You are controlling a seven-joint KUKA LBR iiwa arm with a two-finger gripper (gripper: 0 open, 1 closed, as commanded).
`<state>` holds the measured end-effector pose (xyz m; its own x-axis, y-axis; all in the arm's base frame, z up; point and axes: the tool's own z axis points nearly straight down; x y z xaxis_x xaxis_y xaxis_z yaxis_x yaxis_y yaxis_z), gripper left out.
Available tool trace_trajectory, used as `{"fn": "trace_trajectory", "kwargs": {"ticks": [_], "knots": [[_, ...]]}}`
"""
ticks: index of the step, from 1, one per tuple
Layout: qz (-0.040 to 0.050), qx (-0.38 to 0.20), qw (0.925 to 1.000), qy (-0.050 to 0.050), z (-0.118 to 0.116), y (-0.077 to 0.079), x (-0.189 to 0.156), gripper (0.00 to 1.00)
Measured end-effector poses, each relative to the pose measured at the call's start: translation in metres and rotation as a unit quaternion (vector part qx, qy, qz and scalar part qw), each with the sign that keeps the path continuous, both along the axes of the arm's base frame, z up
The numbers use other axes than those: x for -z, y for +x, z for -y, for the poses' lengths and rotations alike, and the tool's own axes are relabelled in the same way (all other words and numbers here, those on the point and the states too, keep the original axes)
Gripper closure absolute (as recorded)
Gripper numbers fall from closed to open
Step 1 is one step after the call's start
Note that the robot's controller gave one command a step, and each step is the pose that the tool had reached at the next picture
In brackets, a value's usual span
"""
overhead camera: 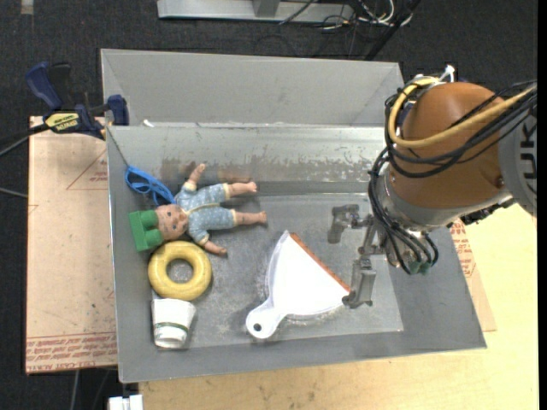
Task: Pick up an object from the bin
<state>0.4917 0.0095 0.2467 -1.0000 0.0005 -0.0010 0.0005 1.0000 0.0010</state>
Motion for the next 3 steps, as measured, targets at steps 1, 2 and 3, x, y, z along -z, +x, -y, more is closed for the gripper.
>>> {"fn": "trace_trajectory", "kwargs": {"ticks": [1, 2, 3], "knots": [[0.0000, 0.000, 1.0000, 0.000, 0.000, 0.000, 0.000, 0.00], [0.0034, -0.033, 0.9995, -0.001, -0.016, 0.001, 0.027, 0.00], [0.0011, -0.001, 1.0000, 0.000, -0.027, 0.009, 0.070, 0.00]]}}
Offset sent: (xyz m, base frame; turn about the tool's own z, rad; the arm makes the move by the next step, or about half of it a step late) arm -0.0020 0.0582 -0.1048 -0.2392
